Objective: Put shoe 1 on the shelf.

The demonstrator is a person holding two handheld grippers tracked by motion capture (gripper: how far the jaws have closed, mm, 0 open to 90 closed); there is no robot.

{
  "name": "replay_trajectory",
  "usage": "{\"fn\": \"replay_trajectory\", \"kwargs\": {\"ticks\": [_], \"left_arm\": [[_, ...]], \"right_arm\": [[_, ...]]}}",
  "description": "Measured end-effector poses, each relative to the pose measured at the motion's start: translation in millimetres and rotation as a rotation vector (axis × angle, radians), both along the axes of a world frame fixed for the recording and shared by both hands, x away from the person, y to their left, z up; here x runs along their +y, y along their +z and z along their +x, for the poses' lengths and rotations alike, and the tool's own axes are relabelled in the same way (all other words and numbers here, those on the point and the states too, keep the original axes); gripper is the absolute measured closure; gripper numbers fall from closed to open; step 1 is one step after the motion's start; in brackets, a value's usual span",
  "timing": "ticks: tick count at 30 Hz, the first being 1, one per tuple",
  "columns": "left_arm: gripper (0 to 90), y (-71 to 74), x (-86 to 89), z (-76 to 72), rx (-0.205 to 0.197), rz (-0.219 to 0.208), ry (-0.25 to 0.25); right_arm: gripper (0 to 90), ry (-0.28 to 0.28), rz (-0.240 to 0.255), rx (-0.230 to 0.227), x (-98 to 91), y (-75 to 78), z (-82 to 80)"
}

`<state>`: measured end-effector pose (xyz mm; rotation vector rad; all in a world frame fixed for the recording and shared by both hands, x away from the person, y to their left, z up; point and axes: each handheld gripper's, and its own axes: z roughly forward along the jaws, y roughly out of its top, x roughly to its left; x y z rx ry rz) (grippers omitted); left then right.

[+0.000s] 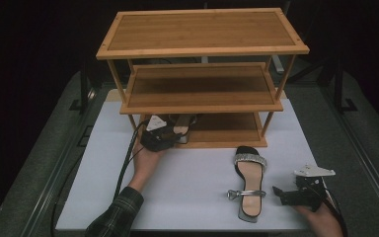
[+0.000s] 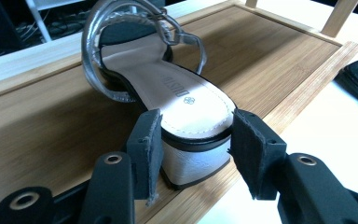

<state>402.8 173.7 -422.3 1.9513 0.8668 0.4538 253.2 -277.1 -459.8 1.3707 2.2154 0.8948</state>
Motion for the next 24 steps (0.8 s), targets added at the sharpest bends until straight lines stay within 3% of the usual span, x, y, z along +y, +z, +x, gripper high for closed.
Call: {"fn": "replay_trajectory", "kwargs": {"ticks": [6,8,13,14,16,24], "left_arm": [[59.1,-3.1,-15.7,3.4,0.003,-0.039,-0.021],[61.0,-4.0,-20.5,4.6,0.002,-0.018,-0.024],[60.1,-4.6,-20.1,5.4,0.011,-0.014,-0.027],[55.3,-4.2,-18.6,4.9,0.016,0.005,-0.027],[51.6,-3.6,-16.5,4.3,0.025,0.003,-0.033],[40.9,-4.3,1.3,-9.0,0.074,0.034,-0.071]], "right_arm": [[0.0,0.000,0.000,0.000,0.0,0.0,0.0],[0.1,0.000,0.000,0.000,0.0,0.0,0.0],[0.0,0.000,0.001,0.000,-0.1,0.0,-0.1],[0.0,0.000,0.000,0.000,-0.1,0.0,0.0],[0.0,-0.001,0.001,0.000,0.1,0.0,-0.2],[0.0,-0.002,0.000,0.002,0.3,0.2,-0.3]]}}
